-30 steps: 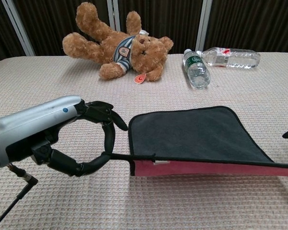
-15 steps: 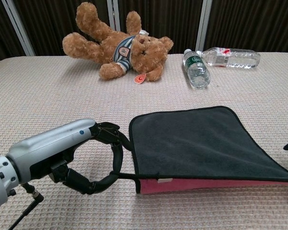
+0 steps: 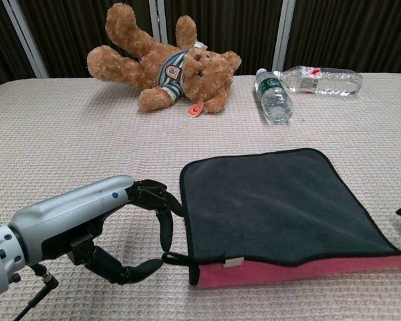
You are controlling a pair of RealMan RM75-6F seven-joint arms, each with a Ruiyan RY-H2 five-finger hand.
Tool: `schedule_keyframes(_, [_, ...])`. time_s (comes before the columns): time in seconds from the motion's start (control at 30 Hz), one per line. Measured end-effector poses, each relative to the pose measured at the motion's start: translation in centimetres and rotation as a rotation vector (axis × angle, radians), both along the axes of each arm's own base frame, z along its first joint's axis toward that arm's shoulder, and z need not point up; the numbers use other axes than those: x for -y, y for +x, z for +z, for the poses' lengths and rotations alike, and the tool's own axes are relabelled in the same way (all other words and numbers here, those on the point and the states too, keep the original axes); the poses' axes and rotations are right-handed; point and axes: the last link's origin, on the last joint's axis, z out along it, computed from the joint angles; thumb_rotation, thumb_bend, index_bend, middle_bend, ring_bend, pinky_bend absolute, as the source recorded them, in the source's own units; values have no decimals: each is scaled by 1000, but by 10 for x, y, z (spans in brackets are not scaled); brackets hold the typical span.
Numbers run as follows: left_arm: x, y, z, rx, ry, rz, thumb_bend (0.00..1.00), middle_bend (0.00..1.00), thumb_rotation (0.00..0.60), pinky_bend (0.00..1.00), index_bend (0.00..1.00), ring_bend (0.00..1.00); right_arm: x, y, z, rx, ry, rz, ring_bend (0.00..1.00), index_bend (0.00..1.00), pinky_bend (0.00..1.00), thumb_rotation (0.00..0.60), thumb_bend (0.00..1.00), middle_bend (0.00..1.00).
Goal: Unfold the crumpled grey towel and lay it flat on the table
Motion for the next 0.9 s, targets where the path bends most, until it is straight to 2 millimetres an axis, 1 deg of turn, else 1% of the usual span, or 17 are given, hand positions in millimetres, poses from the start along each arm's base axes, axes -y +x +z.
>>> schedule_keyframes(0.1, [0,-2,0,-7,-10,4,361,170,600,17,464,0,-1,0,1,0,26,-9,0,74,0,600,557,14])
schedule_keyframes(0.2, [0,-3,1,-7,-17,9,356,156,600,8,443,0,-2,0,1,-1,44,-15,0,10,0,600,542,0])
schedule_keyframes(0.3, [-1,-5,3,-6,-21,15,344,140,600,1,411,0,-2,1,2,-7,50,-12,0,0,0,600,515,0])
schedule_keyframes(0.5, [-4,-11,15,12,-7,56,339,114,600,0,345,0,-2,5,8,-5,32,-3,0,0,0,600,514,0])
schedule_keyframes(0.57, [-7,-16,23,13,12,72,328,108,600,0,324,0,0,6,12,0,10,3,0,0,0,600,514,0])
schedule_keyframes(0.67, [-12,-26,40,-5,74,83,243,99,600,0,299,0,6,7,20,8,-38,16,0,0,0,600,503,0])
schedule_keyframes(0.77, [-18,-41,64,-44,176,83,150,77,600,0,252,0,15,9,29,18,-100,39,0,0,0,600,433,0])
schedule_keyframes(0.83, [-21,-54,82,-84,263,82,111,54,600,0,208,0,22,9,37,22,-143,56,0,0,0,600,383,0])
schedule_keyframes(0.9, [-21,-67,99,-132,341,80,91,37,600,0,172,0,28,6,46,2,-192,80,0,0,0,600,356,0])
